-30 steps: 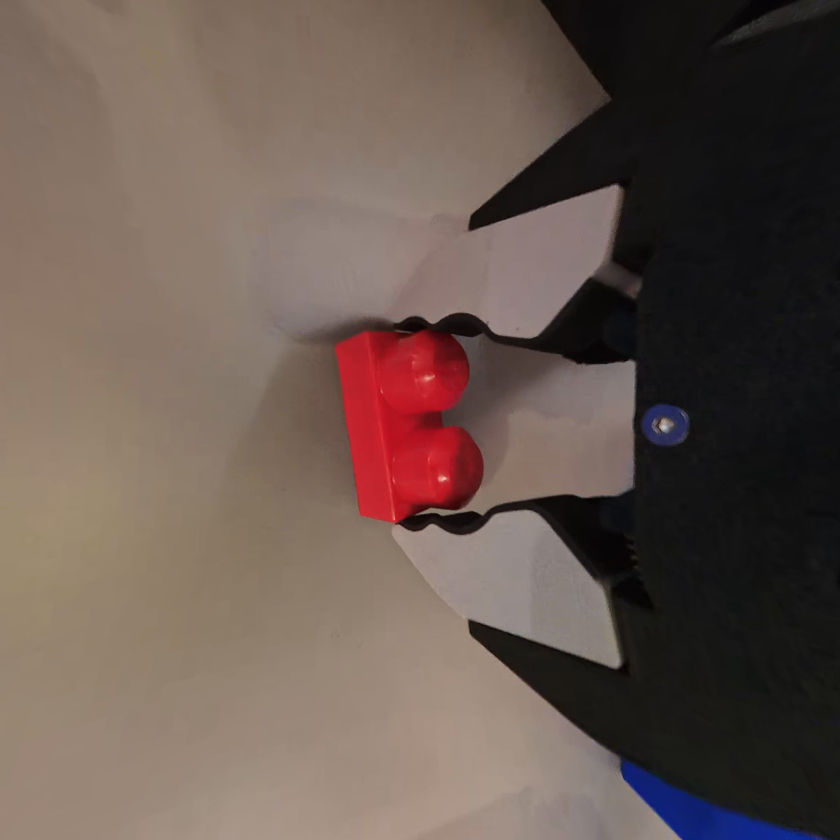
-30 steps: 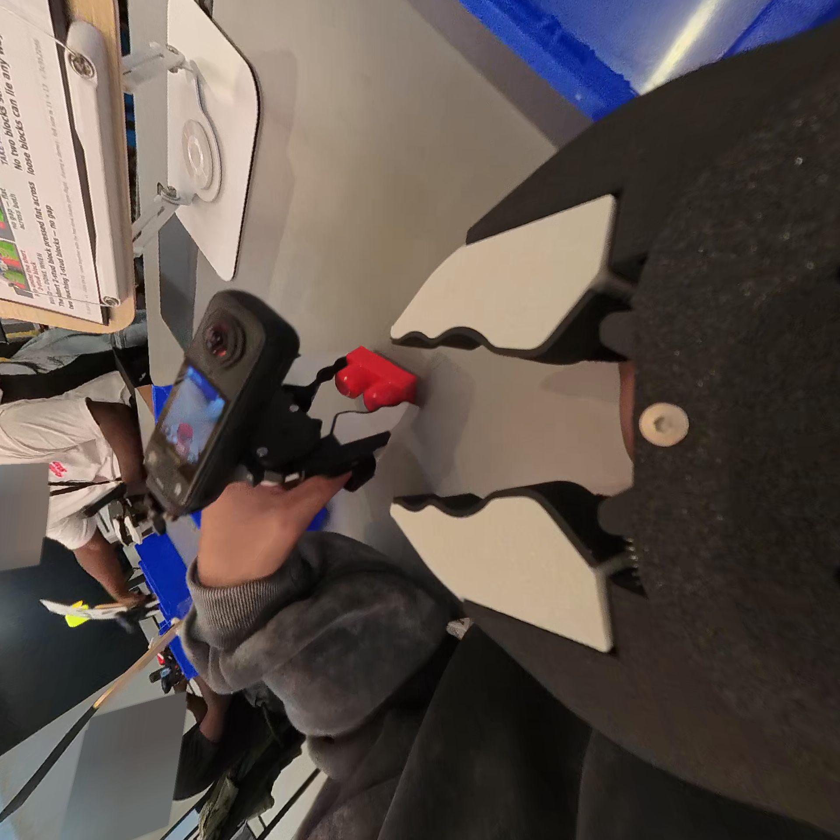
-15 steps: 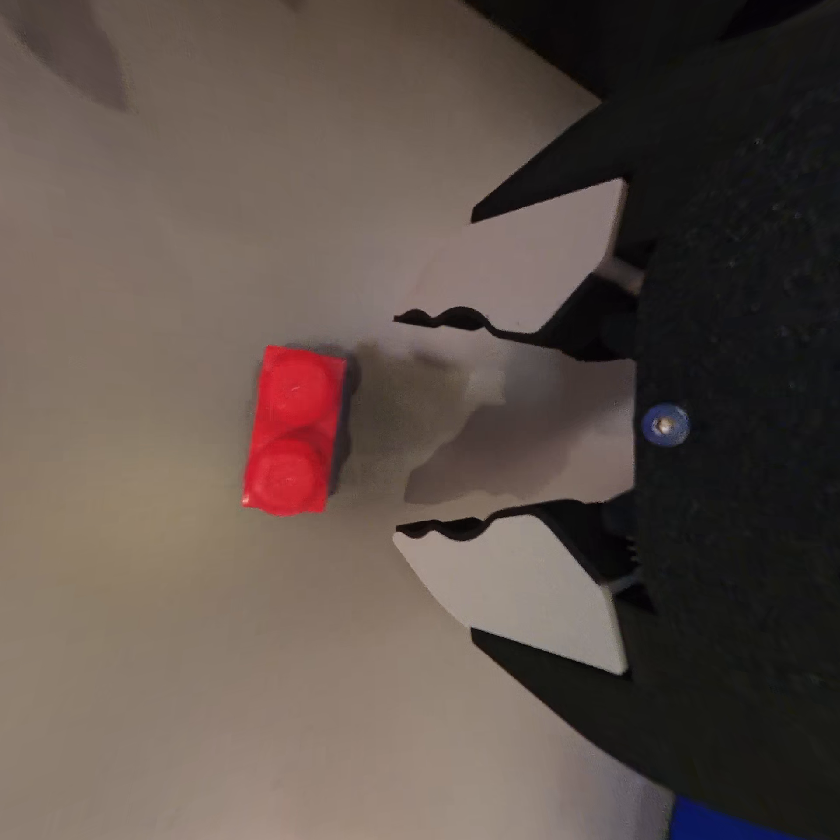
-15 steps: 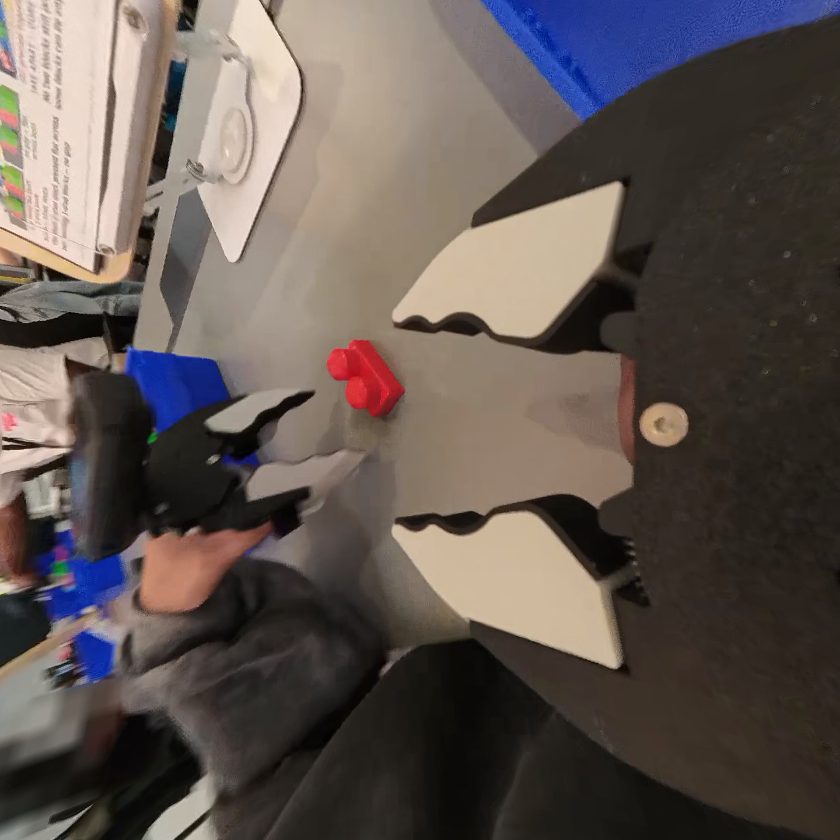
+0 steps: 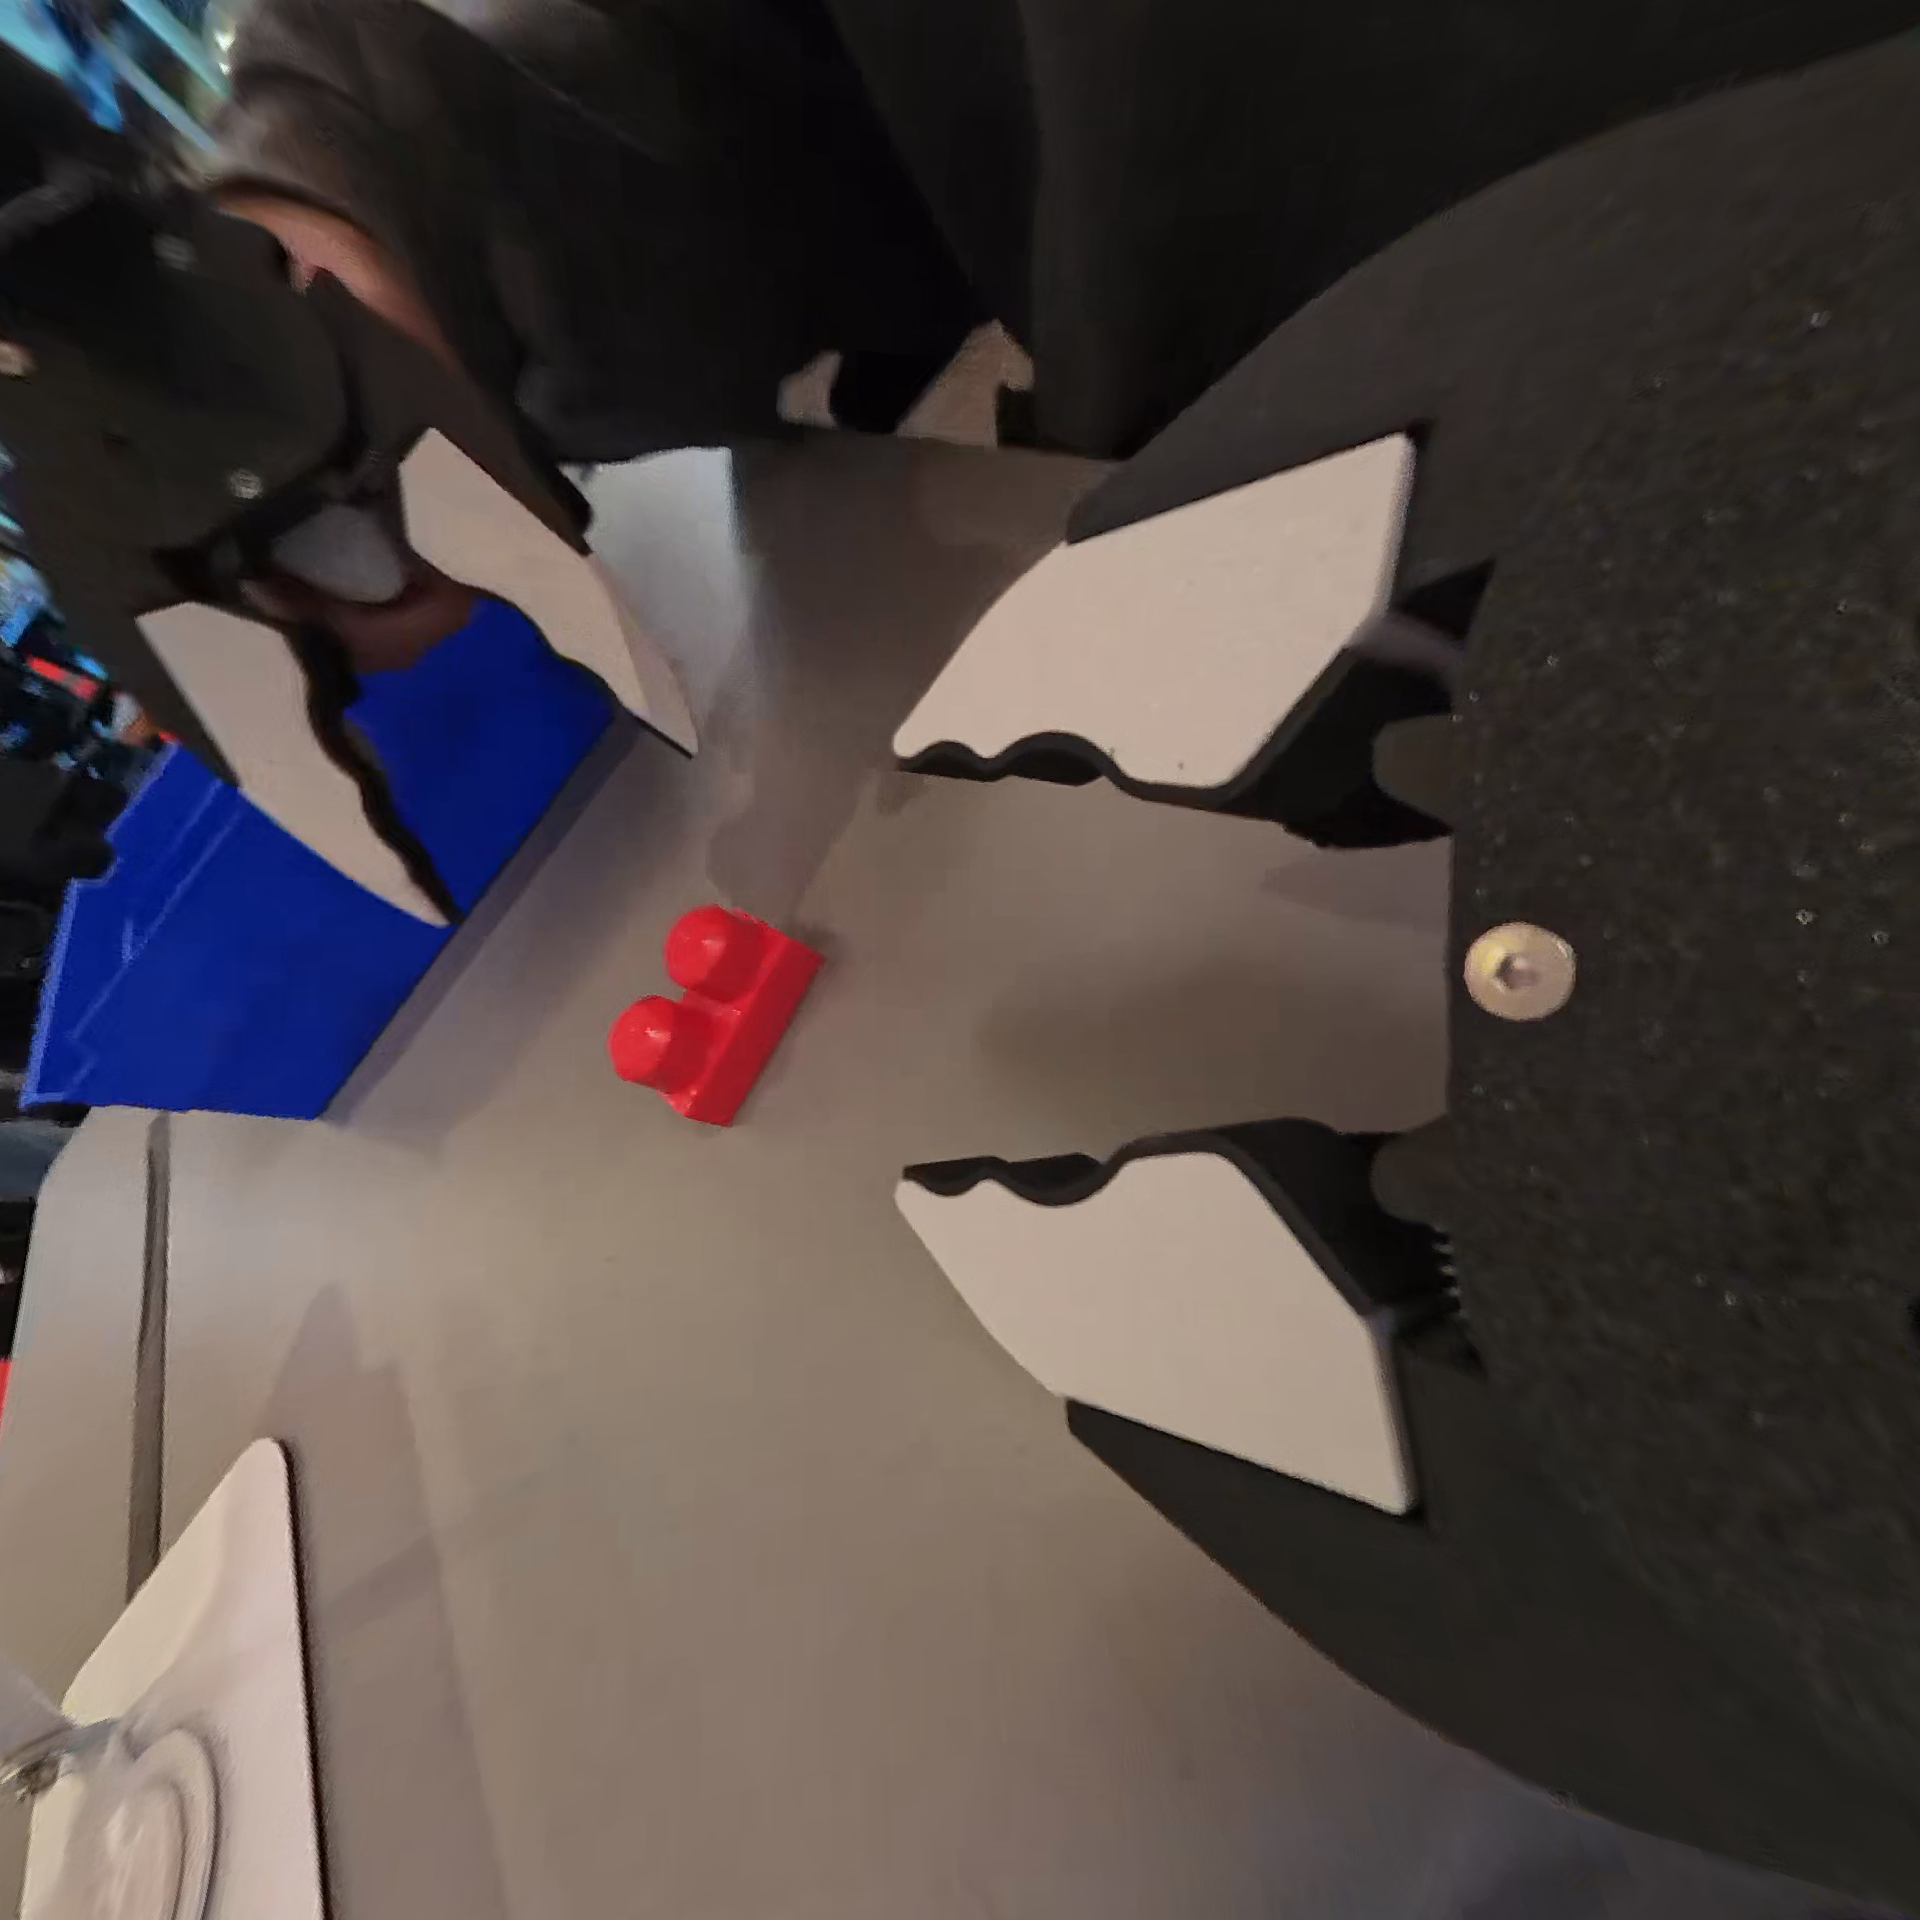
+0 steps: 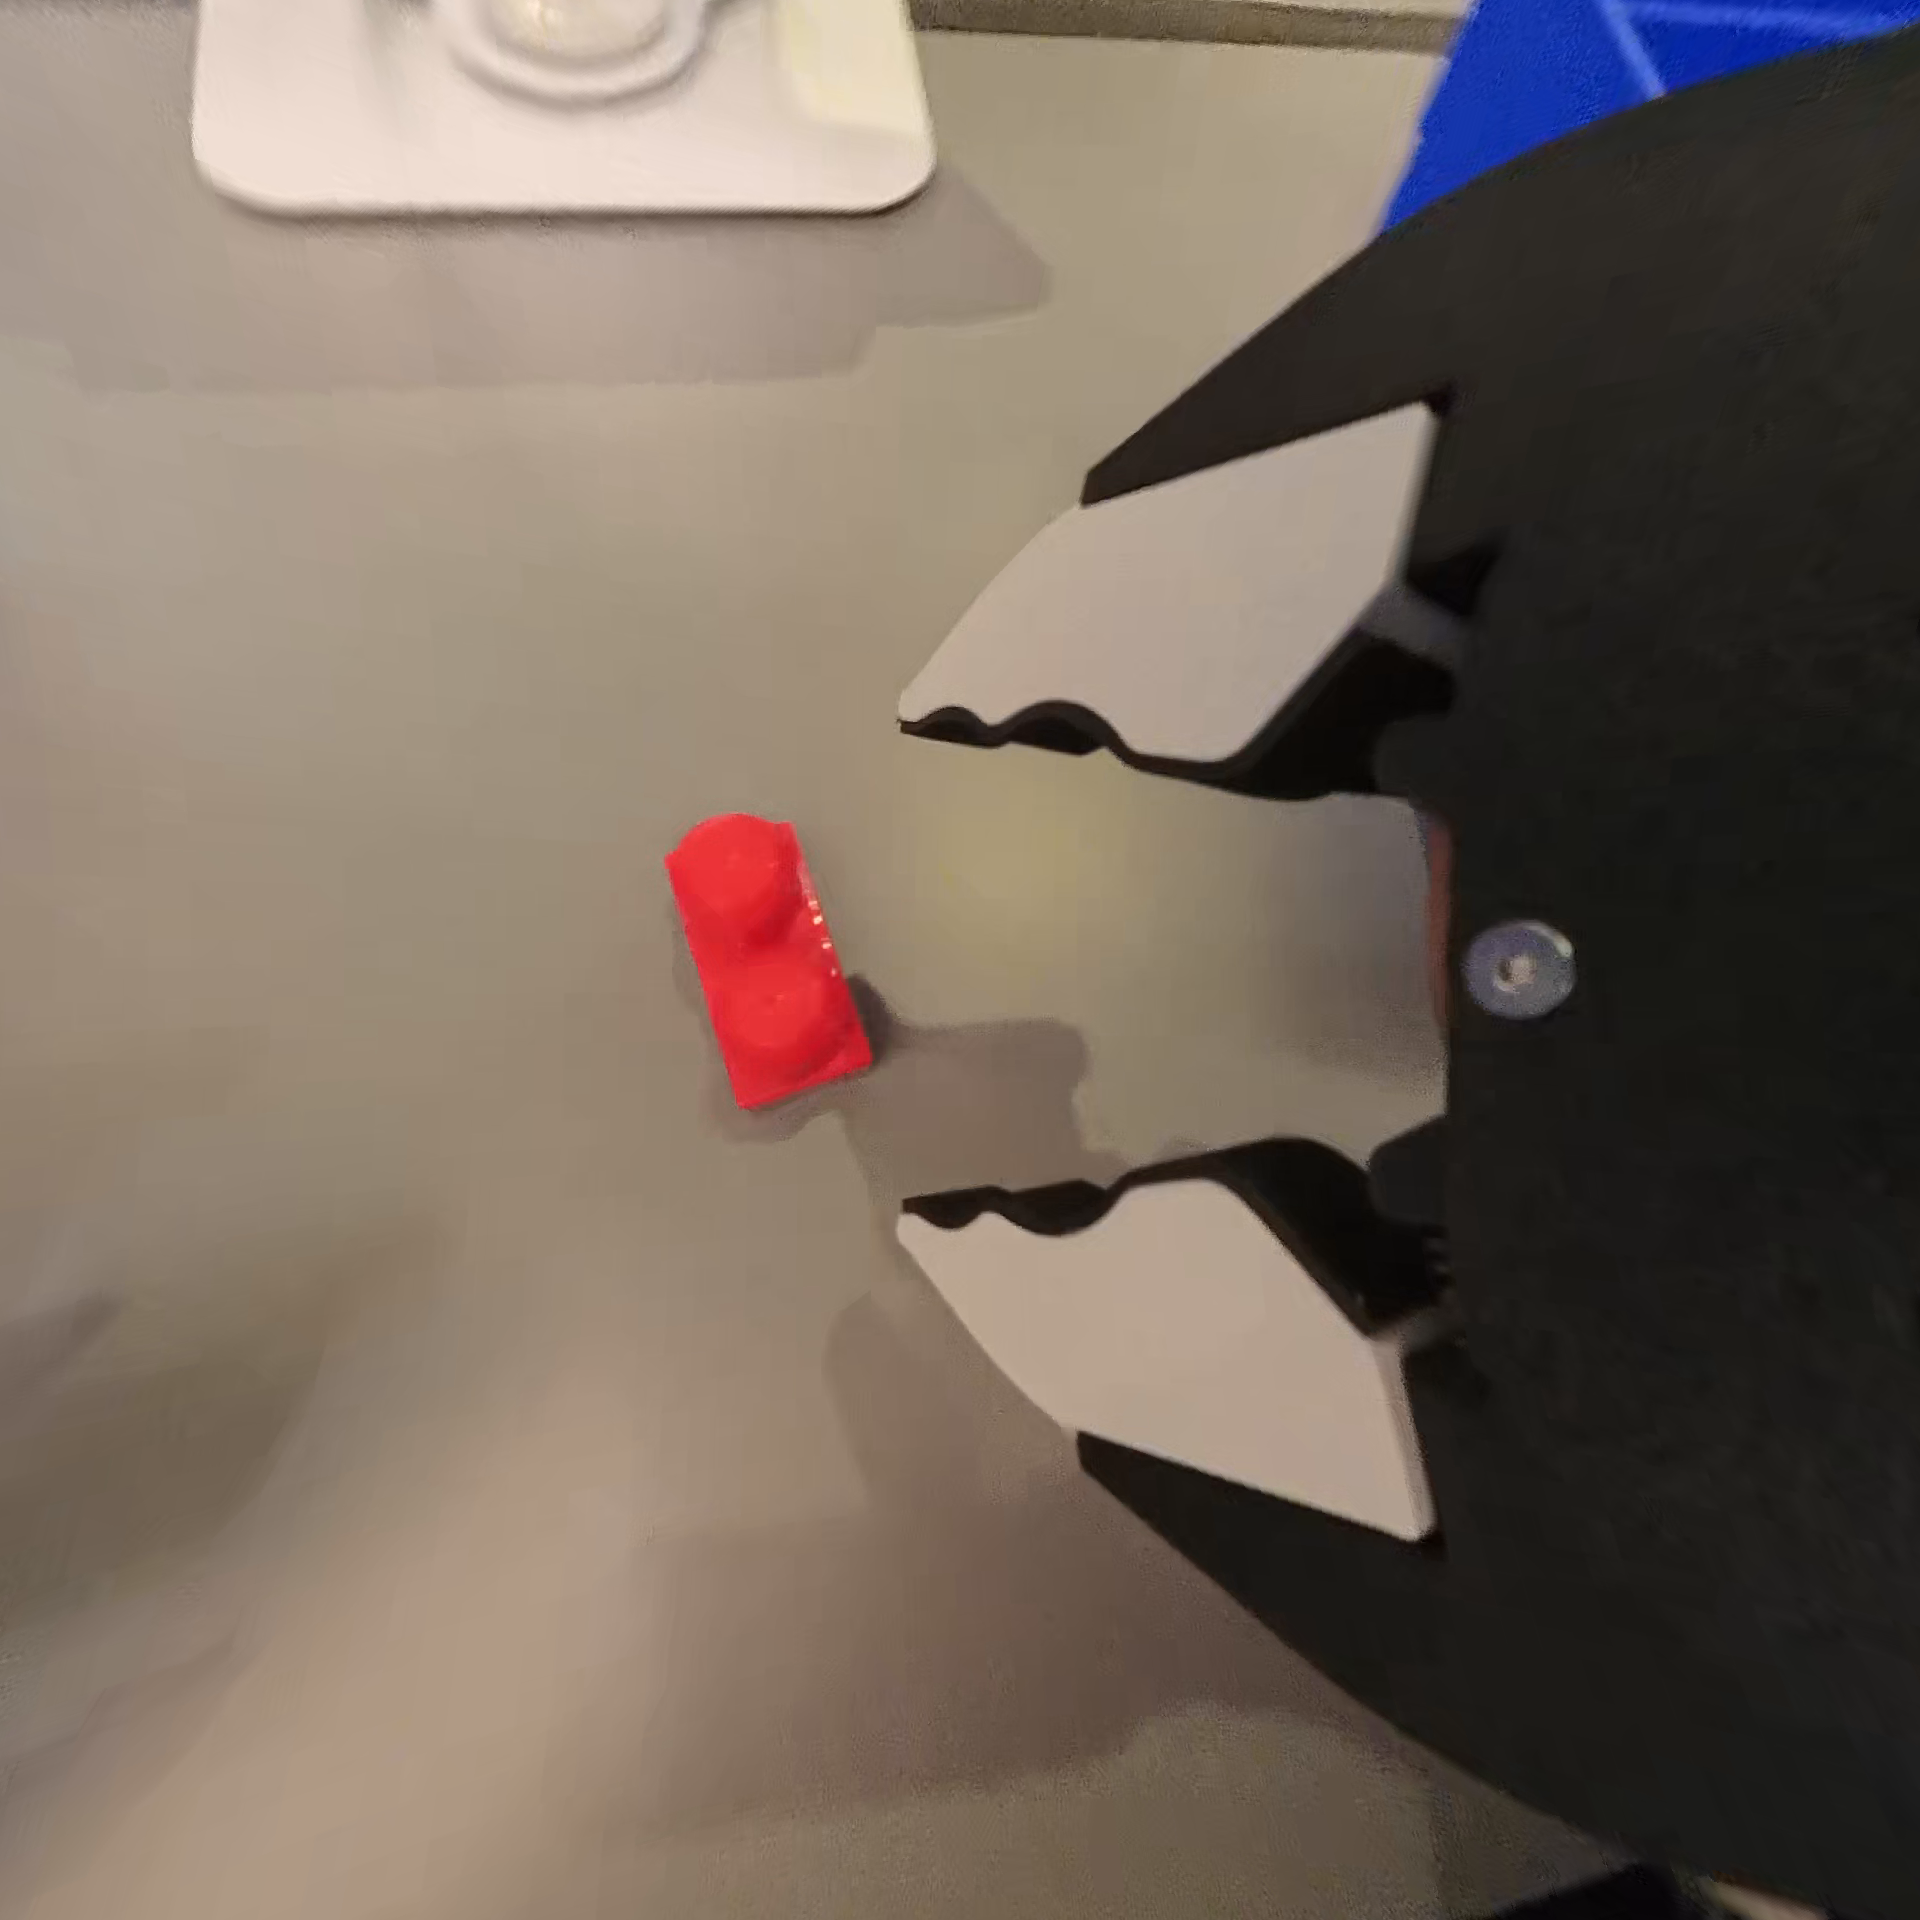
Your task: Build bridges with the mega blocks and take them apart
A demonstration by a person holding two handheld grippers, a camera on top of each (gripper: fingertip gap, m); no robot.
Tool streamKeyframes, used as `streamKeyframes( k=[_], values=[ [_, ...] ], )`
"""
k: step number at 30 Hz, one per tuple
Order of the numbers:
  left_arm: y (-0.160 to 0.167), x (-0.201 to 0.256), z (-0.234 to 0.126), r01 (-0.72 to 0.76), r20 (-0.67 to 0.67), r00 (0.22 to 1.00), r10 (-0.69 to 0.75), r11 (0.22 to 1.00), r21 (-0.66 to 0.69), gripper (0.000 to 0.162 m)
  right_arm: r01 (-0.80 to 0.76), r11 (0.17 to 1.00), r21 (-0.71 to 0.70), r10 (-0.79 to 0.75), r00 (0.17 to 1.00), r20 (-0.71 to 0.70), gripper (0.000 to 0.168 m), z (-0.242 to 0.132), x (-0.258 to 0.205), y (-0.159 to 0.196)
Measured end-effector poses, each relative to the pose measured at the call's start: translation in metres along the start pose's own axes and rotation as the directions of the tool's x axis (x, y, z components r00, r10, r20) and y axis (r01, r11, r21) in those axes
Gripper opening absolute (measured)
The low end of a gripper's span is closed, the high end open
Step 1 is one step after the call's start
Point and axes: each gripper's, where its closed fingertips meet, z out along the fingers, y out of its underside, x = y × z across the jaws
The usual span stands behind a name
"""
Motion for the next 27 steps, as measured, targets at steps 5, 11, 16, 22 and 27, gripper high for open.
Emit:
streamKeyframes(
  k=[5,11,16,22,27],
  values=[
    [0.012,0.004,-0.005,-0.008,-0.010,1.000,0.008,1.000,-0.017,0.068,0.179,0.967,-0.183,-0.161,0.981,0.111,0.086,0.037,0.005,-0.002],
    [0.018,0.012,-0.002,-0.038,-0.031,0.999,0.037,0.998,-0.043,0.069,0.199,0.949,-0.245,-0.143,0.963,0.228,0.080,0.062,0.004,0.001],
    [0.021,0.013,-0.001,-0.028,-0.040,0.999,0.025,0.998,-0.056,0.069,0.186,0.964,-0.193,-0.144,0.966,0.214,0.071,0.046,0.005,-0.007],
    [0.020,0.015,0.003,-0.023,-0.048,0.999,0.020,0.998,-0.050,0.069,0.033,0.999,-0.004,-0.033,0.993,-0.115,0.071,-0.076,0.064,-0.009],
    [0.023,0.018,0.010,-0.025,-0.061,0.998,0.020,0.997,-0.072,0.069,-0.203,0.979,0.032,0.201,0.909,-0.366,0.071,-0.166,0.134,0.076]
  ],
)
